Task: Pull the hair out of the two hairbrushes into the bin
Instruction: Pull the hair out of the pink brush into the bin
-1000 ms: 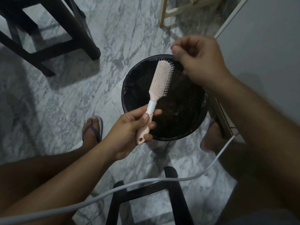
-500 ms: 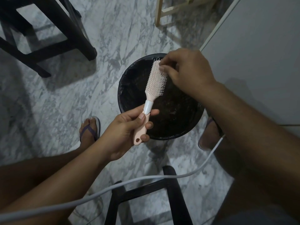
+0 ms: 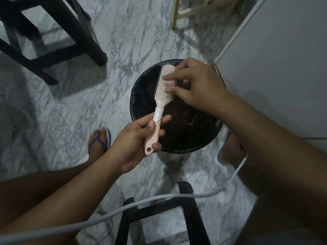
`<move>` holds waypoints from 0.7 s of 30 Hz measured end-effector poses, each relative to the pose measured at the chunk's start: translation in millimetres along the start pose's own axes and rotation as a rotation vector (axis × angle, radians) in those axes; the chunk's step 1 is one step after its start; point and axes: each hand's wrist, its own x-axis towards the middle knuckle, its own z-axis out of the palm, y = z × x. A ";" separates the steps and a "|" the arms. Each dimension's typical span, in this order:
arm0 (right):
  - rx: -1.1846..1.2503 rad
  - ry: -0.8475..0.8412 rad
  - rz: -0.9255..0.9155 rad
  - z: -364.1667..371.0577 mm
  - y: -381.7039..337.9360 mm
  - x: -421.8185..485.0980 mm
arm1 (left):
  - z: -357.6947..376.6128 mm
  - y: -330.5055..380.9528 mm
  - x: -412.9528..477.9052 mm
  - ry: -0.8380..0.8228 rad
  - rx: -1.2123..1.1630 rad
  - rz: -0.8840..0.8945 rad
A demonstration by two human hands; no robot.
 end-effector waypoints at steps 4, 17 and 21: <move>-0.115 -0.005 -0.075 -2.8 -5.3 3.6 | 1.4 -2.1 -2.3 -0.029 0.036 -0.003; 0.991 0.015 0.551 -3.5 -12.1 2.1 | 3.9 4.5 -1.3 -0.001 -0.053 0.015; 0.877 0.046 0.498 -7.8 -12.1 1.6 | 5.6 4.1 -1.8 -0.014 -0.028 0.034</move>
